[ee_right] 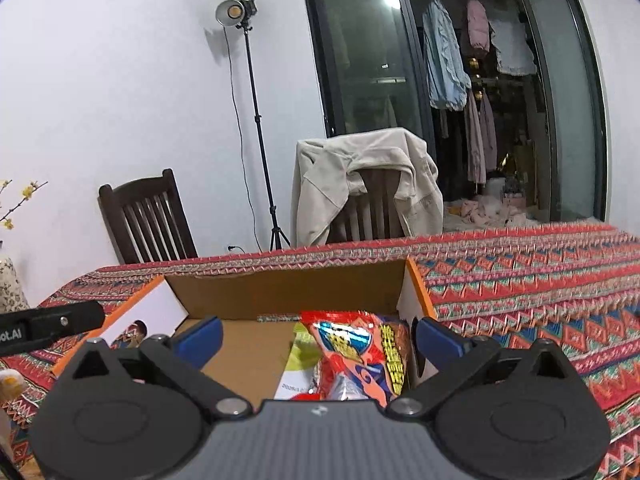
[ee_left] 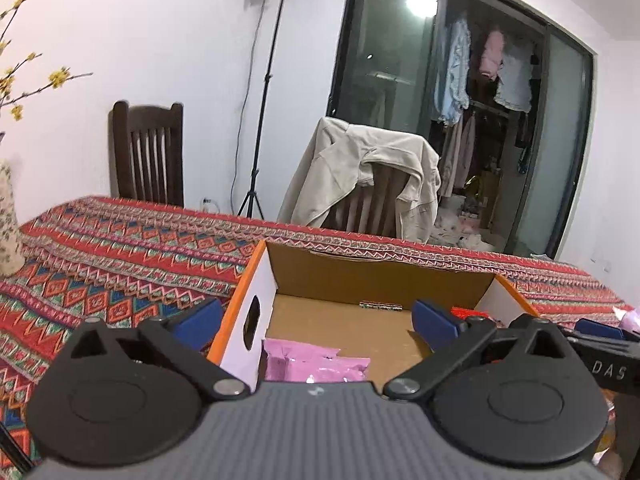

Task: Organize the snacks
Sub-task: 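Return both tools to the pile and grasp white packets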

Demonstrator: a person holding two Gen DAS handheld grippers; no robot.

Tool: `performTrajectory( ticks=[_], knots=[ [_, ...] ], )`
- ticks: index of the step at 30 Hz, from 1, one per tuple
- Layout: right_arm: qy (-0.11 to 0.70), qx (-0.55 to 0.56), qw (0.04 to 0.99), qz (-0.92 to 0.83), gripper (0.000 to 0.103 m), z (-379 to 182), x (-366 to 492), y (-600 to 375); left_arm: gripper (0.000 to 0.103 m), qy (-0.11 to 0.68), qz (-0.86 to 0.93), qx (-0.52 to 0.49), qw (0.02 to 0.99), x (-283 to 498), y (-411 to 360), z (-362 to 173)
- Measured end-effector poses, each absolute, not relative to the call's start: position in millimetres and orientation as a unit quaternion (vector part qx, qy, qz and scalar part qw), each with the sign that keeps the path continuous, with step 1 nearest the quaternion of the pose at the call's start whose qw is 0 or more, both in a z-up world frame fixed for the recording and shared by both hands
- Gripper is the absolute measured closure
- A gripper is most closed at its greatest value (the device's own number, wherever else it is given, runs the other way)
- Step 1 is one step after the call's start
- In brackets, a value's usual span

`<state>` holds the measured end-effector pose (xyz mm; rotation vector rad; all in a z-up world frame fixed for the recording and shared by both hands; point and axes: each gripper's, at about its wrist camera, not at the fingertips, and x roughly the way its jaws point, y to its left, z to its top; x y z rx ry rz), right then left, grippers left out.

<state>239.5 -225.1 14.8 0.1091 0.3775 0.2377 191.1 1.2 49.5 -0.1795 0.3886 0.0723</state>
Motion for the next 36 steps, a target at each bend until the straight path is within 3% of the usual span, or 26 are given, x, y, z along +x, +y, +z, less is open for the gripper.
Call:
performTrajectory(
  ticks=[11,28,31,33,36],
  knots=[
    [0.163,-0.004,0.979,0.119,0.0,58.6,182.0,-241.0,0.0,0.186,0.028,-0.087,0.978,139.2,9.4,73.7],
    [0.306,-0.039,0.95,0.048,0.0,-26.8,154.8,-313.8,0.0,0.26,0.068,-0.091,0.959,75.3,60.1,5.8],
    [0.327,-0.027,0.943,0.043,0.007,-35.5,170.1,-317.3,0.0,0.268,0.081,-0.098,0.955,69.1,67.6,0.0],
    [0.346,-0.017,0.937,0.042,0.023,-41.7,180.5,-318.1,0.0,0.269,0.086,-0.102,0.954,64.3,70.0,-1.6],
    [0.351,-0.001,0.935,0.041,0.027,-47.6,183.4,-320.8,0.0,0.271,0.092,-0.106,0.952,59.6,73.5,-1.5]
  ],
)
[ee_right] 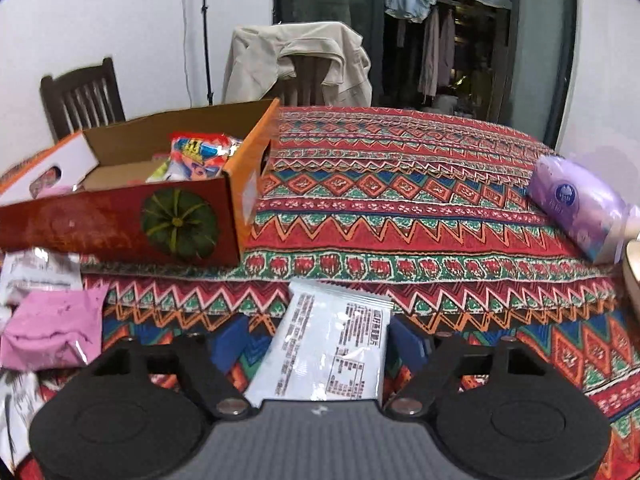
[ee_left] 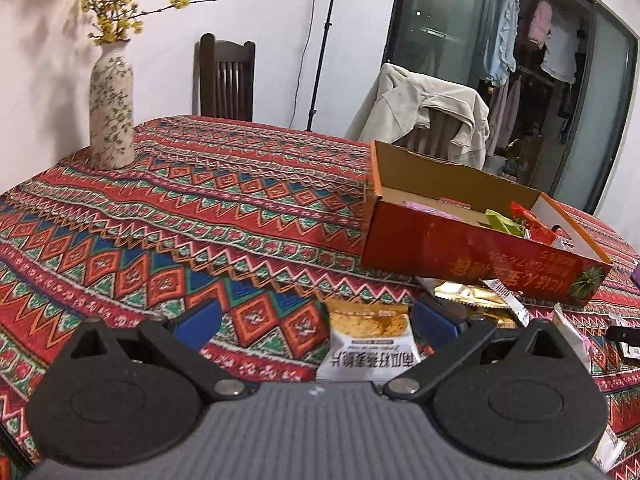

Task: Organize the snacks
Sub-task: 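Return both tools to the pile and grasp white packets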

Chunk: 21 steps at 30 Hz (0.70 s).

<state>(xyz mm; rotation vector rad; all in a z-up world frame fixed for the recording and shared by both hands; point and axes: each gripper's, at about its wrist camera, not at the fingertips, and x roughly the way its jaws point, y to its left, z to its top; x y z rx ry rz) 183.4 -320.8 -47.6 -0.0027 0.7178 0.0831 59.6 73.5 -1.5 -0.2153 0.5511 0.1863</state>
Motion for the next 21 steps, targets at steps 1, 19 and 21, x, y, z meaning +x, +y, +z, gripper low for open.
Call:
performTrajectory(
  ticks=[1,19,21],
  knots=[
    [0.35,-0.002,0.936,0.04,0.029,-47.8,184.2,-320.2,0.0,0.271,0.093,-0.106,0.952,57.8,74.5,-1.4],
    [0.262,0.009,0.959,0.11,0.062,-16.0,118.8,-289.8,0.0,0.305,0.088,-0.092,0.944,72.9,52.4,-6.2],
    [0.257,0.009,0.959,0.118,0.062,-14.5,114.8,-285.6,0.0,0.317,0.09,-0.084,0.941,81.0,49.2,-9.4]
  ],
)
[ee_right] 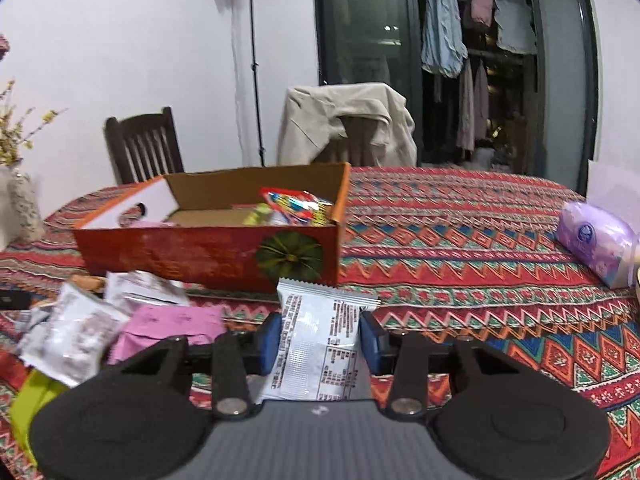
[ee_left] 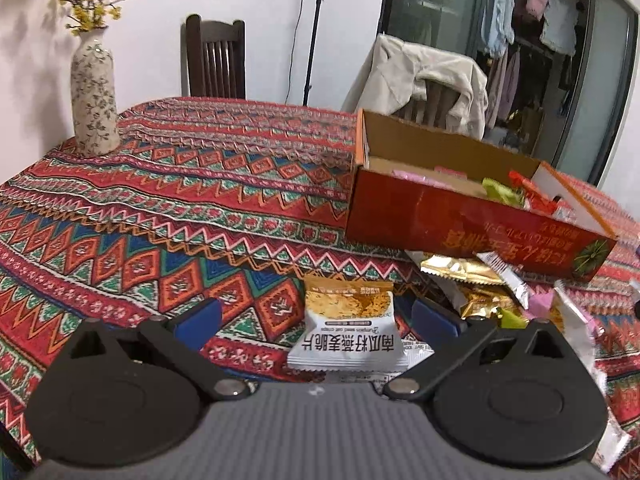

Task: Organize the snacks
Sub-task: 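Return both tools to the pile and grasp white packets, then lift the white seed-crisp packet with the left tool while the right lifts a white packet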

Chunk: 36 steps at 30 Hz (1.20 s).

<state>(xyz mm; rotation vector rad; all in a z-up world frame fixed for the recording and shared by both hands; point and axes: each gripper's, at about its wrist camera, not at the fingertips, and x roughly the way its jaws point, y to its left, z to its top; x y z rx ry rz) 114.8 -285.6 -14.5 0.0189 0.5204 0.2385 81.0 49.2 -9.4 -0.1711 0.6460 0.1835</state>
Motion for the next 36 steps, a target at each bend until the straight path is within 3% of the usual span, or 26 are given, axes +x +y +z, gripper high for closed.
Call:
performTrajectory(
  ticks=[8,23,24,26,28,29,36],
  knots=[
    [0.248,0.015,0.96,0.129,0.062,-16.5,106.4,-277.8,0.0,0.363,0.114,-0.06,0.923,105.6,48.5,-29.8],
    [0.251,0.014,0.957,0.143,0.062,-20.0,101.6,-271.3,0.0,0.368,0.109,-0.04,0.922,109.1,50.9,-31.5],
    [0.252,0.014,0.957,0.144,0.062,-20.0,101.7,-270.8,0.002,0.367,0.11,-0.04,0.923,108.1,50.4,-31.5],
    [0.251,0.011,0.957,0.145,0.062,-19.5,100.7,-269.0,0.016,0.358,0.108,-0.038,0.927,105.3,48.9,-29.6],
    [0.249,0.008,0.957,0.146,0.062,-17.9,99.5,-267.9,0.05,0.347,0.1,-0.039,0.932,100.9,47.0,-26.4],
    [0.248,0.007,0.958,0.147,0.062,-16.9,99.7,-266.8,0.055,0.344,0.095,-0.045,0.933,99.3,47.3,-25.1],
    [0.244,0.0,0.958,0.15,0.062,-12.2,100.8,-261.8,0.058,0.317,0.092,-0.059,0.942,88.7,49.6,-17.2]
  ],
)
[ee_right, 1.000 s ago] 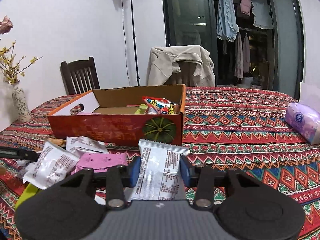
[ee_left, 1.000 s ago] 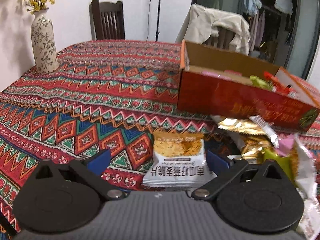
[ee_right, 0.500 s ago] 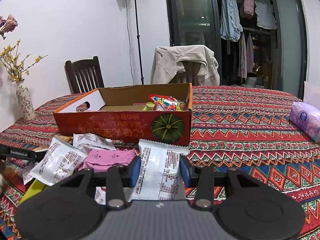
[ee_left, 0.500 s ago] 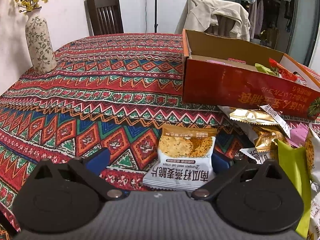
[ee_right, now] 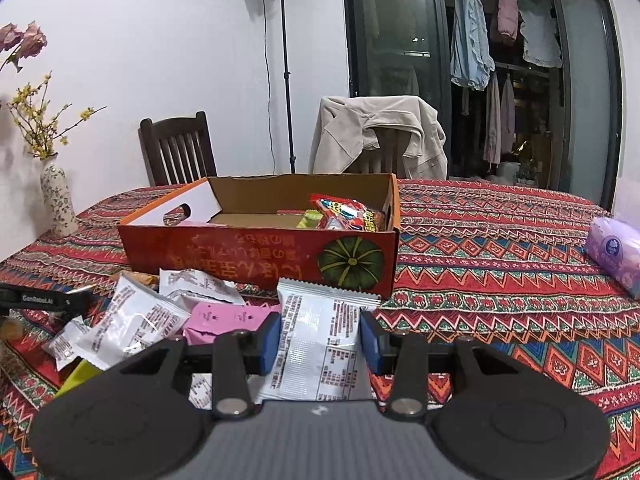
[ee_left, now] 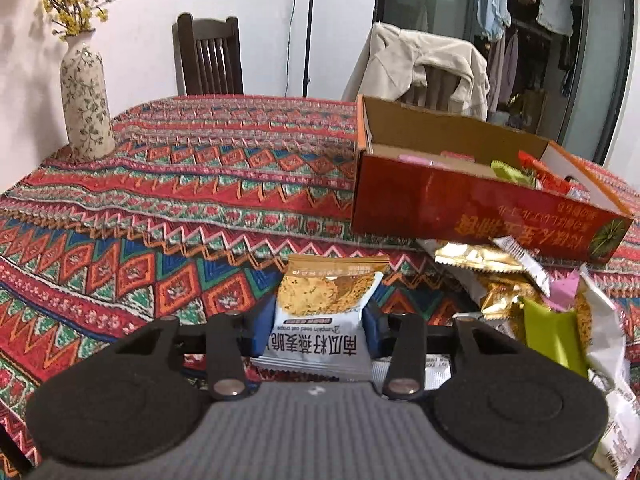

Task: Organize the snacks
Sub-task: 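Lift the white seed-crisp packet with the left tool while the right lifts a white packet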

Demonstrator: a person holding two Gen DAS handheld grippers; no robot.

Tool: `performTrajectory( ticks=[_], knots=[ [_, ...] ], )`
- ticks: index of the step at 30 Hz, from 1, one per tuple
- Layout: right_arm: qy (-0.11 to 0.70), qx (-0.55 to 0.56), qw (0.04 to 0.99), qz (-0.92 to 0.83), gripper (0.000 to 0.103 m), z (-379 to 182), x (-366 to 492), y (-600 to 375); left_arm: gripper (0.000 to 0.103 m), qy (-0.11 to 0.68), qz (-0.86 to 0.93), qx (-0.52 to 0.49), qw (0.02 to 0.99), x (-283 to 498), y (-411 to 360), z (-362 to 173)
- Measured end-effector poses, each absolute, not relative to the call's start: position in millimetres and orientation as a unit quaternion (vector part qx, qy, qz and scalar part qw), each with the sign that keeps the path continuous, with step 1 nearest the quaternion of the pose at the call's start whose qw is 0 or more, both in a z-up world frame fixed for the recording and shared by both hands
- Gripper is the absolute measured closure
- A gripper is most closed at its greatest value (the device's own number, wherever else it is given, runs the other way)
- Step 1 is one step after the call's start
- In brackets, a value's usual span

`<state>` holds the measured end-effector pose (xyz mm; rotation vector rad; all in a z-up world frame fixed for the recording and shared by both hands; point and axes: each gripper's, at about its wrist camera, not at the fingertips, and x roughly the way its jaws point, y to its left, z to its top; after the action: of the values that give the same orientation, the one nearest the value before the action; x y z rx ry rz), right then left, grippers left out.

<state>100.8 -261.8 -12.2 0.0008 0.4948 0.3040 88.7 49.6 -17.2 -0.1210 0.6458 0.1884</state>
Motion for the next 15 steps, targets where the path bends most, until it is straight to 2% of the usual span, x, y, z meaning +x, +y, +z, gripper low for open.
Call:
performTrajectory(
  ticks=[15],
  knots=[
    [0.192,-0.014,0.967,0.164,0.062,25.3,134.2,-237.8,0.058,0.209,0.048,-0.046,0.976,98.7,22.6,52.0]
  ],
)
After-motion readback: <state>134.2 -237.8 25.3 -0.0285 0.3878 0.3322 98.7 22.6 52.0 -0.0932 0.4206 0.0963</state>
